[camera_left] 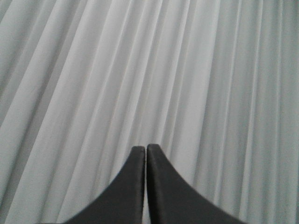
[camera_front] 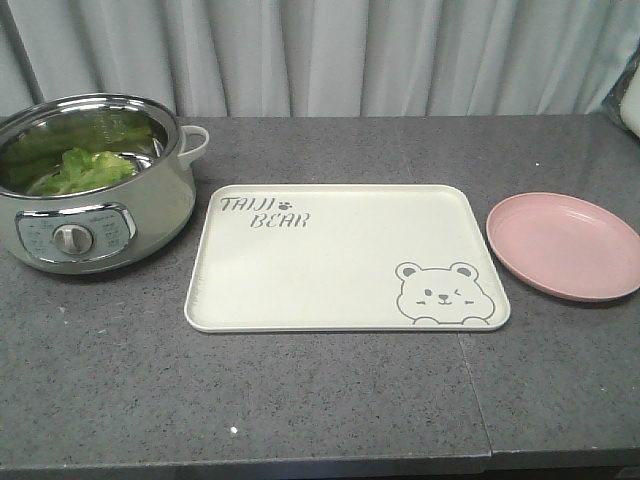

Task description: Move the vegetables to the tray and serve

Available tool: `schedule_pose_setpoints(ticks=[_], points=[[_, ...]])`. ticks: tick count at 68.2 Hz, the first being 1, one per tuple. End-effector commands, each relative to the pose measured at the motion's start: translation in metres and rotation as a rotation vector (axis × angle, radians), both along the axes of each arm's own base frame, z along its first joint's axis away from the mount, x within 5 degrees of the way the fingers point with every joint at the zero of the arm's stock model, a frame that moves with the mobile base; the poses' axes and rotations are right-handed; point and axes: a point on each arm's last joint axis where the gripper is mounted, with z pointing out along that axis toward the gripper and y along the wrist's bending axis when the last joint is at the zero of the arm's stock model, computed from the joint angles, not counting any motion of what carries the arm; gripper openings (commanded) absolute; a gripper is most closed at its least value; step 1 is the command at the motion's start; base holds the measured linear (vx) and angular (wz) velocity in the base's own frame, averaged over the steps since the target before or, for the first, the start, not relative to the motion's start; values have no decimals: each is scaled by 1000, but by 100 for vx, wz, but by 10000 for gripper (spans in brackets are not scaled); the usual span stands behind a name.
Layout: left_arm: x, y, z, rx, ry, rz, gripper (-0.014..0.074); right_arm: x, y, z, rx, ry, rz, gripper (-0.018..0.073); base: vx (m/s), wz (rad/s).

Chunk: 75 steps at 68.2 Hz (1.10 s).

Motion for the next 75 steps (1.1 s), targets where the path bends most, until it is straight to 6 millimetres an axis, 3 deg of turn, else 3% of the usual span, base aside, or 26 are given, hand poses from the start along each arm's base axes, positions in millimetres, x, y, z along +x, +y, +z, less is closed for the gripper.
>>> schedule_pose_setpoints(ticks=[1,9,19,26,37,47,61,75], points=[[-18,2,30,-9,-18,10,-3,9,2,34,-81,-62,-4,34,0,0],[-27,3,42,-13,38,21,15,22,2,44,-86,-45,2,176,0,0],[-28,3,44,-16,69,24,84,30,4,45,-73,-56,24,508,0,0],[-29,3,45,-43,51,4,148,29,5,46,-72,-81,35,650,0,0],[-27,3,44,-91,81,-28,218,33,4,48,-104,-34,10,643,0,0],[-10,2,47,-62,211,-8,277,45,-1,74,-209,25,-57,608,0,0],[34,1,76,100,491,54,311,84,-5,111,-324,134,-120,594,0,0],[84,0,115,242,641,81,311,128,-3,118,-444,295,-94,594,0,0]])
